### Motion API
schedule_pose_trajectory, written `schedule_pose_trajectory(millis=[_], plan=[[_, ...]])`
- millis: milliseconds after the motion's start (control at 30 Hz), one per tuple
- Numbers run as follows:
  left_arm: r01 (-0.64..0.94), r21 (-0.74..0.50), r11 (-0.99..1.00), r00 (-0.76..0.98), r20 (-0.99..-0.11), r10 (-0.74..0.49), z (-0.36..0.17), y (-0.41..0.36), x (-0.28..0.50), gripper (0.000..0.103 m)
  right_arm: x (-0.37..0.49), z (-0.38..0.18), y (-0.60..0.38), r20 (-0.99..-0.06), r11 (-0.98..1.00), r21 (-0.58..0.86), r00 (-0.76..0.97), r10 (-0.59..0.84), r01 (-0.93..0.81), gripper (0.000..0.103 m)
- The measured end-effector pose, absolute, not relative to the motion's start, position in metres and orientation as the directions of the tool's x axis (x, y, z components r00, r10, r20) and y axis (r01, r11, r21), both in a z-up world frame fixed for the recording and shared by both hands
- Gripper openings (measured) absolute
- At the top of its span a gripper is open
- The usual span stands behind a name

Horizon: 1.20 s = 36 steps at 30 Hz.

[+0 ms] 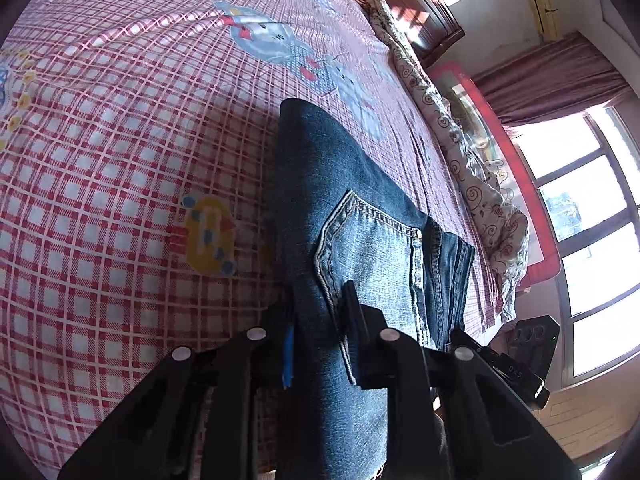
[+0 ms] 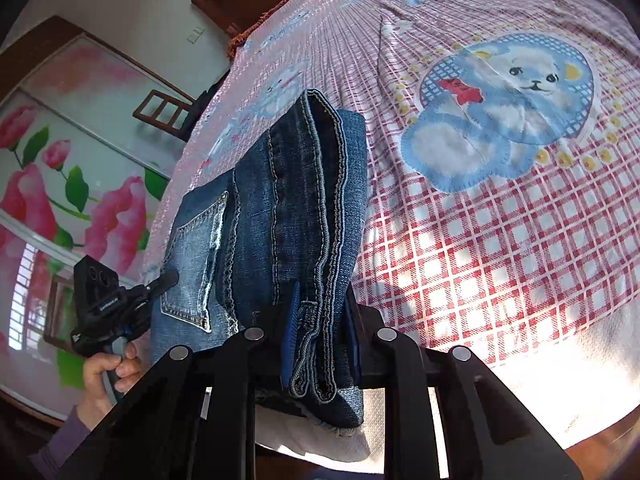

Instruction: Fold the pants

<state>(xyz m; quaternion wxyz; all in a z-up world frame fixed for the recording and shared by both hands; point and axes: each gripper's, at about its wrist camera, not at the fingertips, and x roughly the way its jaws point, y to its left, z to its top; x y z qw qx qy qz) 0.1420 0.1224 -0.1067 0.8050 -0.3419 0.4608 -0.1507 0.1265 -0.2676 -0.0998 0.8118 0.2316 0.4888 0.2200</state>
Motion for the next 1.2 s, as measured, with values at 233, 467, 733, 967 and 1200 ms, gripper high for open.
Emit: schedule_pose_trajectory(millis=[233, 467, 733, 967, 1200], plan=[[-0.039, -0.691, 0.722, 0.577, -0.605, -0.548, -0.072, 0.123, 0.153, 0.013, 0.135, -0.037, -0.249, -0.675, 0.813, 0.521, 0.457, 0.579, -0.261, 0.017], [0.047, -0.58, 0.813, 0.625, -0.618, -0.477, -0.025, 0.127, 0.168, 0.013, 0.158, -0.004, -0.236, -0.659, 0.812, 0.487, 0.475, 0.583, -0.322, 0.017], [0.049, -0.47, 0.881, 0.665, -0.642, -0.38, -0.007, 0.134, 0.208, 0.013, 0.2, -0.01, -0.221, -0.653, 0.81, 0.497, 0.481, 0.585, -0.31, 0.017], [0.066, -0.443, 0.894, 0.715, -0.603, -0.352, 0.011, 0.15, 0.261, 0.013, 0.256, -0.004, -0.212, -0.604, 0.796, 0.516, 0.525, 0.599, -0.315, 0.017], [-0.087, -0.321, 0.943, 0.577, -0.788, -0.215, -0.059, 0.17, 0.303, 0.027, 0.297, -0.076, -0.198, -0.714, 0.839, 0.499, 0.447, 0.54, -0.215, 0.021]])
